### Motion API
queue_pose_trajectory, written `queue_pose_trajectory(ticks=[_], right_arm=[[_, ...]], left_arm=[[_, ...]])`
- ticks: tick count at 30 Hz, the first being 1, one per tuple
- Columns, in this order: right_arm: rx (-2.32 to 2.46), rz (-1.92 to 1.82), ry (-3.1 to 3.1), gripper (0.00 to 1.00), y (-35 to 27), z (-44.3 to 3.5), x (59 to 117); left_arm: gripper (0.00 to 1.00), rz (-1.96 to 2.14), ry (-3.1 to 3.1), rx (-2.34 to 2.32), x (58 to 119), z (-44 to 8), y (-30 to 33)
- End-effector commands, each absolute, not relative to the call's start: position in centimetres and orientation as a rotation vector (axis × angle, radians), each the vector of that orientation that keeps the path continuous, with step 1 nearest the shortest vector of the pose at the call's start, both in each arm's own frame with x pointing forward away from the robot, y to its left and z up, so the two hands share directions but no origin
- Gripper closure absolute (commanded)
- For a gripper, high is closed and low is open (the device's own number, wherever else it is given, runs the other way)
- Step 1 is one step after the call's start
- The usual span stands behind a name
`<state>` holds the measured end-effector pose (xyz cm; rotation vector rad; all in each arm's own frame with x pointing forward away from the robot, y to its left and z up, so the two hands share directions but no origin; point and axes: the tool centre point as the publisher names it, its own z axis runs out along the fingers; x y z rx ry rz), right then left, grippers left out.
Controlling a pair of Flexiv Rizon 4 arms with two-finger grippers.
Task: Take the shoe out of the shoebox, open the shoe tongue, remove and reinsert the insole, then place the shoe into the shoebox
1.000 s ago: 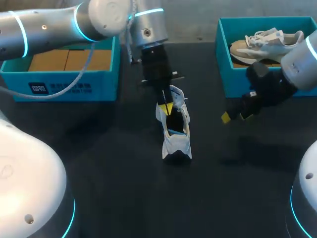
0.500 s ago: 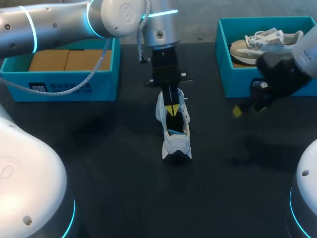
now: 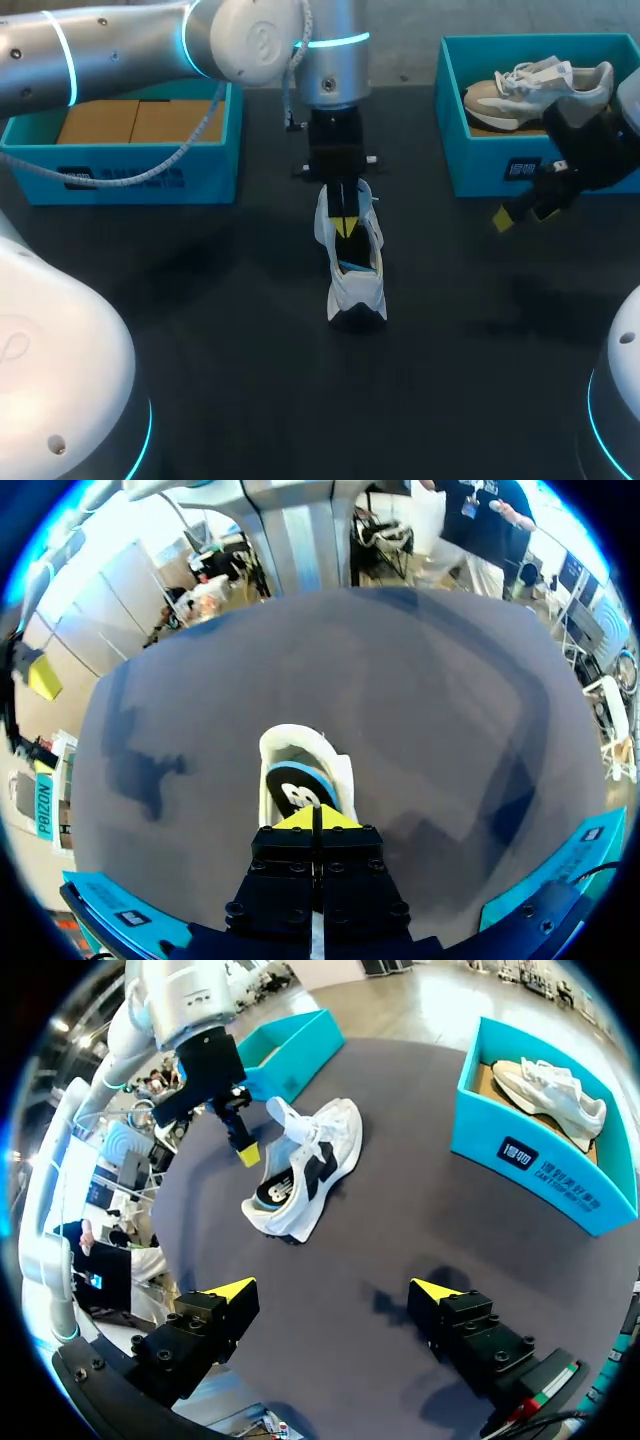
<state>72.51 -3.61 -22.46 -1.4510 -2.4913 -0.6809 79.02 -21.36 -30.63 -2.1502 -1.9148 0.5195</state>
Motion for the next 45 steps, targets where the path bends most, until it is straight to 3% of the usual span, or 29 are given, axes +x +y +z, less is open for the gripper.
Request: queue_pose_trajectory(ticks=[1,34,45], right_arm=[[-1.455,-0.672,-2.496,0.0,-3.9,-22.1,72.2],[-1.48,-0.661,-2.494,0.0,-3.8,-22.1,72.1],[-1.48,-0.661,-2.494,0.0,-3.8,-22.1,72.1]], left_arm=[[1.0,0.454,-1.957,-2.183,78.3,-30.9,-21.5],[1.0,0.498,-2.028,-2.071,78.3,-37.5,-21.9],[1.0,0.474,-2.038,-2.088,78.2,-36.8,-21.8]])
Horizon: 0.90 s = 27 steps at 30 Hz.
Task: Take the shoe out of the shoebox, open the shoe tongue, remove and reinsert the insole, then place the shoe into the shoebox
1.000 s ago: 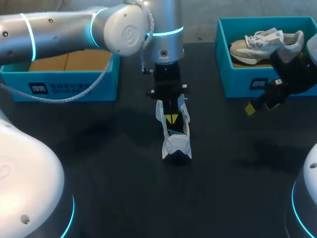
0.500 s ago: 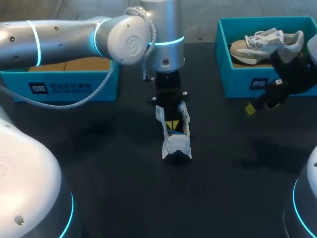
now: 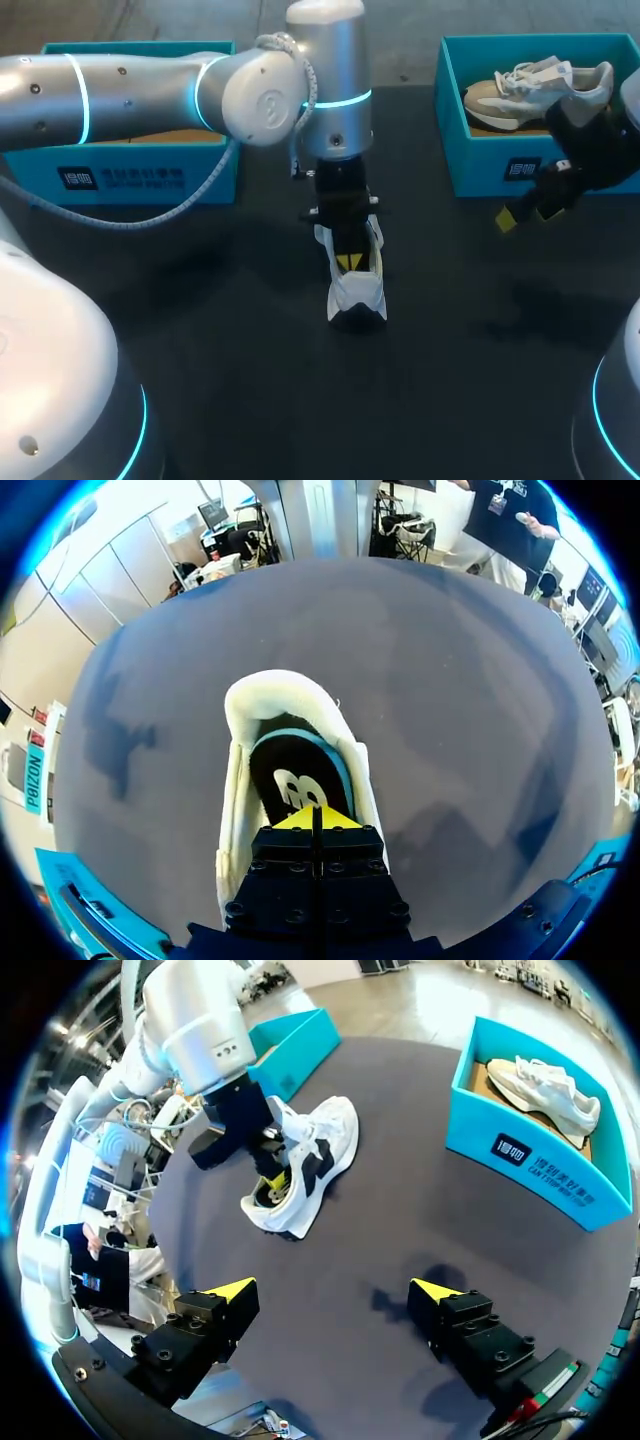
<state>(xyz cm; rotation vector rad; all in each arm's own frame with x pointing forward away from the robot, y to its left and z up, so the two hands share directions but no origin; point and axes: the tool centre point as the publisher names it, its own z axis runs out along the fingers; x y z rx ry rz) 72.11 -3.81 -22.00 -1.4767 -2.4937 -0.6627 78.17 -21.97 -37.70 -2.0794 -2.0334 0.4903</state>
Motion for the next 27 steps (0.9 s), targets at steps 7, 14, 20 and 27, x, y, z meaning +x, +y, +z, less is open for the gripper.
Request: queue_pose_trajectory(ticks=[7,14,20,27], right_arm=[[-1.48,-0.661,-2.494,0.0,-3.8,-22.1,72.1],[-1.48,-0.661,-2.494,0.0,-3.8,-22.1,72.1],[-1.48,-0.661,-2.494,0.0,-3.8,-22.1,72.1],[-1.48,-0.661,-2.494,0.0,-3.8,-22.1,72.1]], left_arm=[[1.0,0.402,-2.077,-2.11,79.1,-37.1,-22.0],[1.0,0.353,-2.077,-2.101,79.1,-38.6,-22.7],[1.0,0.364,-2.073,-2.086,78.6,-39.6,-23.2],[1.0,0.383,-2.092,-2.08,78.6,-38.6,-23.3]])
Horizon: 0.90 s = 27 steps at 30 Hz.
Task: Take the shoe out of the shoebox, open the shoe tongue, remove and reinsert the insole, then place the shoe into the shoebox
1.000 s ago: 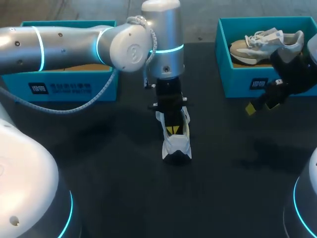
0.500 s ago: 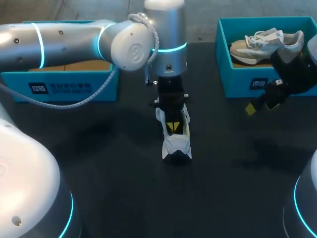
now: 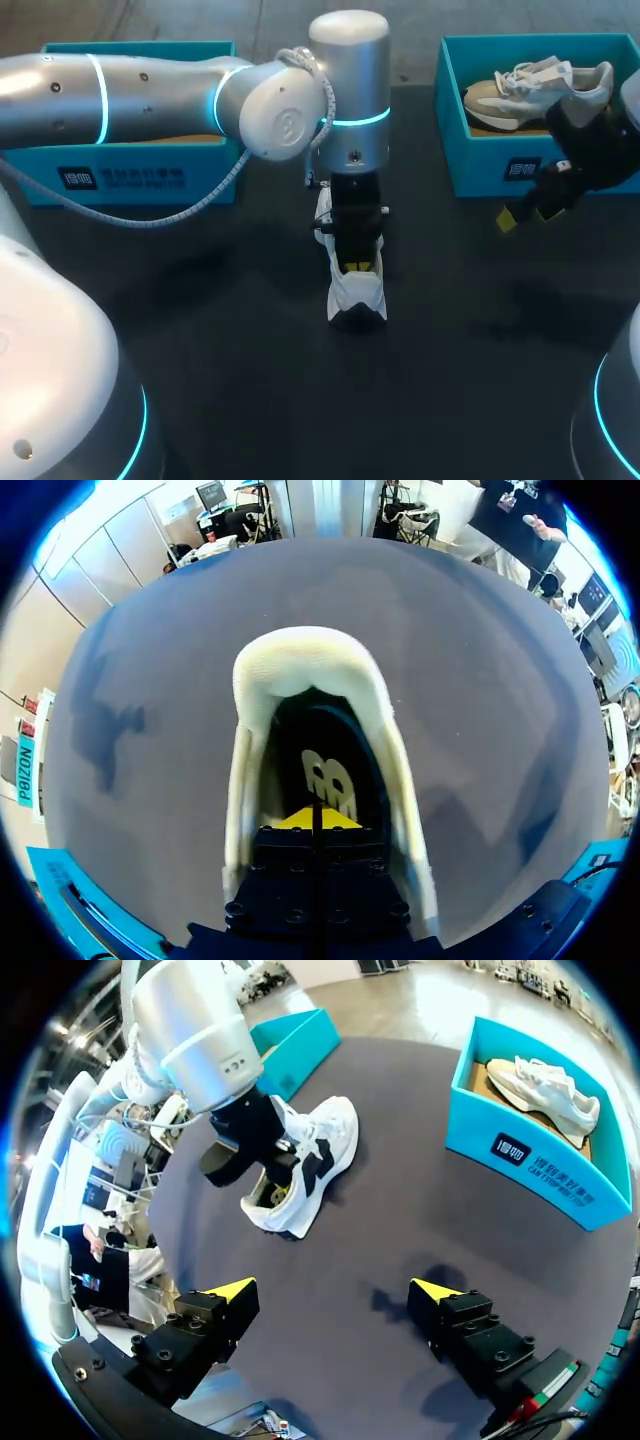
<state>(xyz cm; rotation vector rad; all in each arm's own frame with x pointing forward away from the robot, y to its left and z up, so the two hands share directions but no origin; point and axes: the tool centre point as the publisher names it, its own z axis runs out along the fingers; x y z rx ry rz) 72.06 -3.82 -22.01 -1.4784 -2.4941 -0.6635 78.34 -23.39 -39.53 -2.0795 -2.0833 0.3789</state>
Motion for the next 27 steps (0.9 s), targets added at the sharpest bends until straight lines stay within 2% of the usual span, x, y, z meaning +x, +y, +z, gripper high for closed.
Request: queue_pose_trajectory(ticks=[1,9,27], right_arm=[[-1.48,-0.661,-2.494,0.0,-3.8,-22.1,72.1],[-1.48,-0.661,-2.494,0.0,-3.8,-22.1,72.1],[-1.48,-0.661,-2.494,0.0,-3.8,-22.1,72.1]], left_arm=[[1.0,0.397,-2.102,-2.084,78.7,-38.0,-23.2],[1.0,0.384,-2.065,-2.101,78.2,-36.4,-22.0],[1.0,0.393,-2.072,-2.079,76.2,-40.4,-22.1]])
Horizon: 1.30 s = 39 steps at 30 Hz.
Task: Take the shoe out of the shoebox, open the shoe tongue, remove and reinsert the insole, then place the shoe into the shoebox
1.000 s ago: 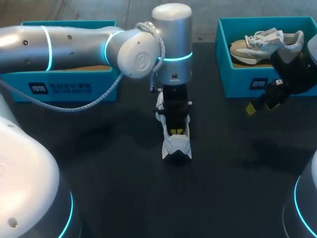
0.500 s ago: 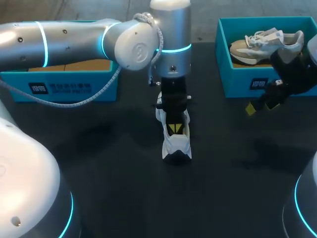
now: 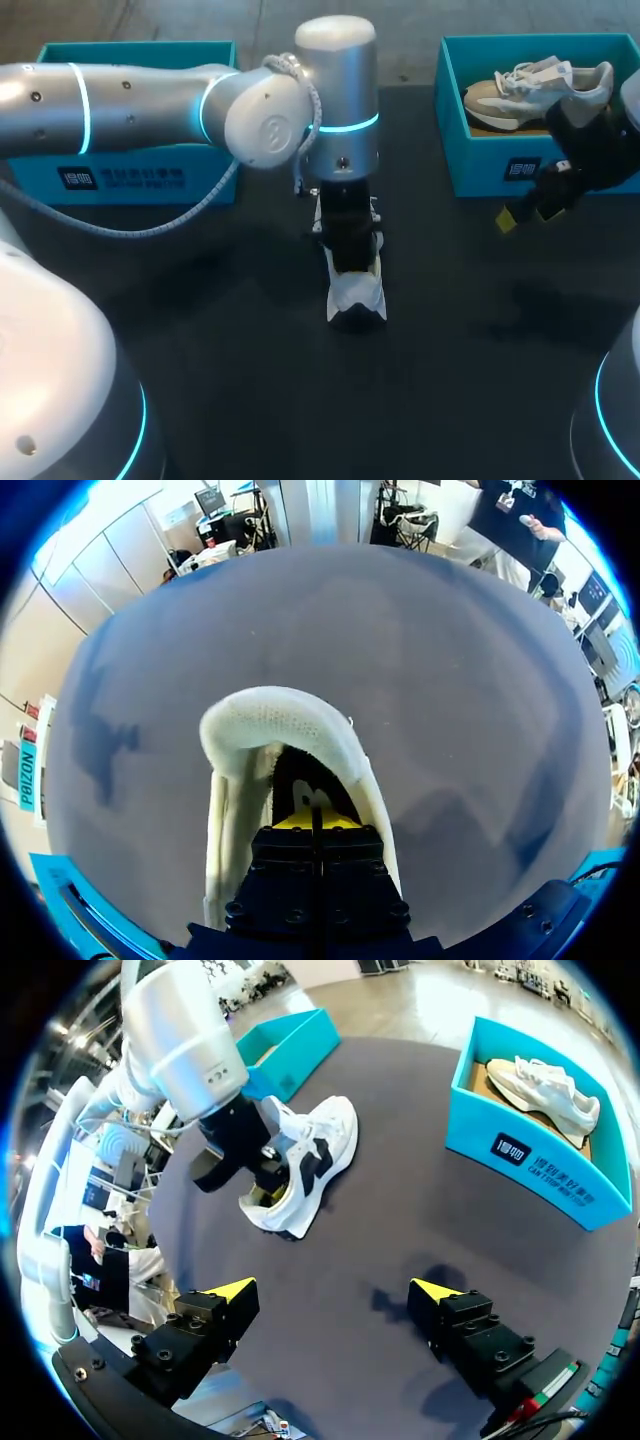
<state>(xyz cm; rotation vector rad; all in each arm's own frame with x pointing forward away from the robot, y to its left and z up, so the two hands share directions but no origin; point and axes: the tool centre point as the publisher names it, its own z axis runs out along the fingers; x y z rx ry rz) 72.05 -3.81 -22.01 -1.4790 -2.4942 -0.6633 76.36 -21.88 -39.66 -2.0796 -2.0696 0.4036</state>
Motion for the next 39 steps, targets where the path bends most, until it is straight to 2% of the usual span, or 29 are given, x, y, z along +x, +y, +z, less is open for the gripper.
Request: queue_pose_trajectory(ticks=[1,10,26,34,39], right_arm=[[-1.48,-0.661,-2.494,0.0,-3.8,-22.1,72.1],[-1.48,-0.661,-2.494,0.0,-3.8,-22.1,72.1],[-1.48,-0.661,-2.494,0.0,-3.8,-22.1,72.1],[-1.48,-0.661,-2.494,0.0,-3.8,-22.1,72.1],[-1.48,-0.661,-2.494,0.0,-3.8,-22.1,72.1]], left_arm=[[1.0,0.392,-2.072,-2.078,76.2,-40.4,-22.1],[1.0,0.448,-2.079,-2.133,76.0,-37.6,-22.2],[1.0,0.444,-2.051,-2.13,74.7,-40.7,-23.4],[1.0,0.467,-2.117,-2.155,76.3,-37.6,-23.6],[1.0,0.333,-2.143,-2.235,77.6,-38.0,-24.2]])
